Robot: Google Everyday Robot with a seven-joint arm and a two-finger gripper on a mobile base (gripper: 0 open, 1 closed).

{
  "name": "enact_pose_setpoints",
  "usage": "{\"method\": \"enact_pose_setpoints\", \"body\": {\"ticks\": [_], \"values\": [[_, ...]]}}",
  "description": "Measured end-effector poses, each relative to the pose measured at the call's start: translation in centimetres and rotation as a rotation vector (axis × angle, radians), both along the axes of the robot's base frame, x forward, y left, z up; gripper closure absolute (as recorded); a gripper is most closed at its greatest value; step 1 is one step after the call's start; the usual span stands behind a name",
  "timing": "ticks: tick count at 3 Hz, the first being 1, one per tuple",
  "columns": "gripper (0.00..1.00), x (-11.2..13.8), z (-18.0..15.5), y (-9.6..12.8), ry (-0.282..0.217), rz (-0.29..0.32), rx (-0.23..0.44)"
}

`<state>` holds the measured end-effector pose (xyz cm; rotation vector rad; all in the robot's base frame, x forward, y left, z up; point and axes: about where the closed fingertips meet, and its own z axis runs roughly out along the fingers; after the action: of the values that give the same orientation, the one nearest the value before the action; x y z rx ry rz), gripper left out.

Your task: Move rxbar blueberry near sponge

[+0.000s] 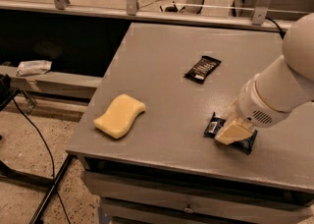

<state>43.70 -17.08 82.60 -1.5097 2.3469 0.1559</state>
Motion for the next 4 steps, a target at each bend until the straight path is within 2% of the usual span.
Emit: {"method": "enact_pose_setpoints", "body": {"ticks": [1, 2, 3, 4], "values": [[1.00, 0.1, 0.7, 0.5, -0.004, 0.021, -0.002], [1.00, 1.3, 5.0, 5.3, -0.045, 0.195, 0.002], [0.98, 1.7, 6.3, 13.7, -0.025, 0.394, 0.098], [0.67, 1.3, 4.5, 19.7, 0.030, 0.507, 0.164]]}}
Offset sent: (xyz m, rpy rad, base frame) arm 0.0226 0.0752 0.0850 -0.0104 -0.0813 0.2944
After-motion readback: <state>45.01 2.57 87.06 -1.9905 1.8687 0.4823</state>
